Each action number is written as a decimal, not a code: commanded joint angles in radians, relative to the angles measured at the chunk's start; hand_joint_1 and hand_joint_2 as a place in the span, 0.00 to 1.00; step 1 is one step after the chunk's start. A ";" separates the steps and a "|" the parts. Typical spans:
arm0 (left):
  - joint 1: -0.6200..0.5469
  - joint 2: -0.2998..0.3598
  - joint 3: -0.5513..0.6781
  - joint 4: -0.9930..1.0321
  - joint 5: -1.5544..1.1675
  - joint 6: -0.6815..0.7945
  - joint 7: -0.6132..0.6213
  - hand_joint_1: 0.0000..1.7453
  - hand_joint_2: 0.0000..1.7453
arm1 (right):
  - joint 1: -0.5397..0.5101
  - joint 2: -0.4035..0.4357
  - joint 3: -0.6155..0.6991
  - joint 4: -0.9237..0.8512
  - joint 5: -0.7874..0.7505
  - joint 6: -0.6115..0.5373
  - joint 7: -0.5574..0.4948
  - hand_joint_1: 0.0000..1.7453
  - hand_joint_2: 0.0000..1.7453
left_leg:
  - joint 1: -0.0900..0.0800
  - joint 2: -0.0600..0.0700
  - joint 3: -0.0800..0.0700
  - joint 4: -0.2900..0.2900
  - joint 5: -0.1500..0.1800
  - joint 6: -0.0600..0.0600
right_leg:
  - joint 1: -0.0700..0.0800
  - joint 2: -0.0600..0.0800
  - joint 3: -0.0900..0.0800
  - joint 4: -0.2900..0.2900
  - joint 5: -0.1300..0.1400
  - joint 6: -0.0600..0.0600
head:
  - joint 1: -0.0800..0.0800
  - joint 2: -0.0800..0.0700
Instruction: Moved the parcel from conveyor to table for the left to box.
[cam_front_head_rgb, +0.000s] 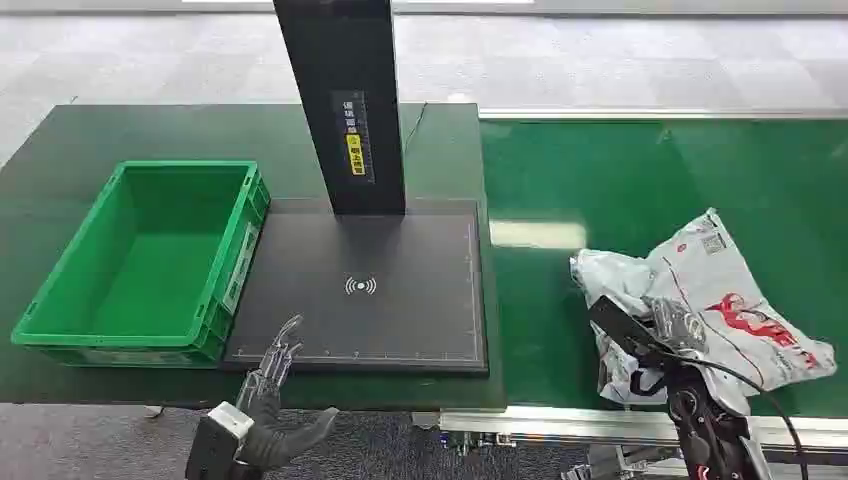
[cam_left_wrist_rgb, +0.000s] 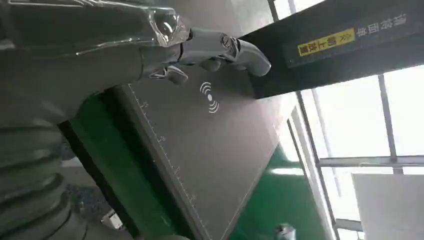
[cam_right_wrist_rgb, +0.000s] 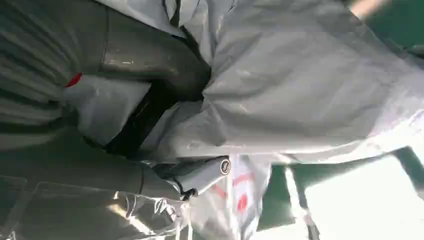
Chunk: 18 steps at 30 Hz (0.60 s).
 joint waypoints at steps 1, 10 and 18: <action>-0.005 -0.004 0.026 0.011 -0.018 -0.001 -0.013 0.00 1.00 | 0.005 0.152 -0.068 -0.274 -0.081 -0.225 -0.132 1.00 1.00 | -0.001 0.003 0.000 -0.001 0.000 0.000 | 0.000 0.003 -0.001 0.000 0.000 0.000 | 0.000 0.000; -0.035 -0.002 0.014 0.059 -0.014 0.011 -0.035 0.00 1.00 | 0.061 0.226 -0.082 -0.441 -0.307 -0.479 -0.355 1.00 1.00 | -0.001 0.001 0.001 -0.001 0.000 0.000 | -0.001 0.001 -0.001 -0.001 0.000 0.000 | 0.000 0.000; -0.049 0.002 0.006 0.060 -0.009 0.002 -0.038 0.00 1.00 | -0.030 0.271 0.095 -0.280 -0.299 -0.387 -0.335 1.00 1.00 | 0.000 0.004 0.000 -0.001 0.000 0.000 | 0.000 0.003 -0.001 0.000 0.001 0.000 | 0.000 0.000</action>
